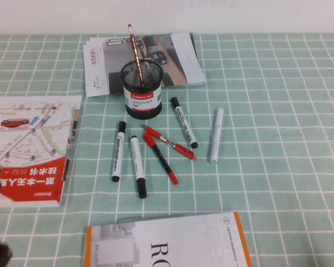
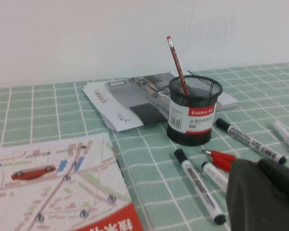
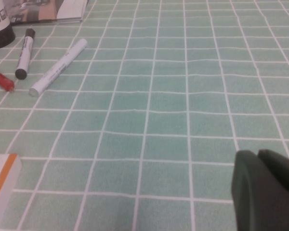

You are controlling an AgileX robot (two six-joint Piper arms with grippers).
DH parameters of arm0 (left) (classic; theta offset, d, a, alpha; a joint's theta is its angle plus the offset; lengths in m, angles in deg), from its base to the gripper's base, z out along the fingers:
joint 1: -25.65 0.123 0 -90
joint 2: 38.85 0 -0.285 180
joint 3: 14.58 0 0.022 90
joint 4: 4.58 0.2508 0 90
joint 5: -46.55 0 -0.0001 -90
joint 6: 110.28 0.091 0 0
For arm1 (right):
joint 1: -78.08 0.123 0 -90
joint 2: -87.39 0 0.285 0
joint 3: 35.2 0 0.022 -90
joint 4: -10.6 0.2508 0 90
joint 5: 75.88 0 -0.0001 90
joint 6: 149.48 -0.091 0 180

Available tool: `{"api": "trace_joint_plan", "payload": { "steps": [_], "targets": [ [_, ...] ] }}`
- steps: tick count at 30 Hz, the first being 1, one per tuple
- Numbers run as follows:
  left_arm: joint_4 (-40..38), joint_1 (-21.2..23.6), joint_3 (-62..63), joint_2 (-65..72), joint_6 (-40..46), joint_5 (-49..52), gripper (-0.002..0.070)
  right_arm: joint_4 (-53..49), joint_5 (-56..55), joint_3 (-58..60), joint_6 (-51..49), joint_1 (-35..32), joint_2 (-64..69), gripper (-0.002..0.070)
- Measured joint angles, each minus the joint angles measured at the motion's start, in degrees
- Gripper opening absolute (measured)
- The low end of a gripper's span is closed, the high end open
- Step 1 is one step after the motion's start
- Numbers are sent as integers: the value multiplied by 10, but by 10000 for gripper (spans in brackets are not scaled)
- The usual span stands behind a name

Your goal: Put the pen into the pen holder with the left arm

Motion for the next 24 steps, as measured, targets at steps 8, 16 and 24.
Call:
{"api": "trace_joint_plan", "payload": {
  "steps": [8, 16, 24],
  "targets": [
    [-24, 31, -98, -137, 24, -5, -2, 0, 0, 0, 0, 0, 0, -20],
    [-72, 159, -151, -228, 32, -1, -3, 0, 0, 0, 0, 0, 0, -20],
    [-98, 187, -162, -231, 35, 85, -3, 5, 0, 0, 0, 0, 0, -20]
  ]
}}
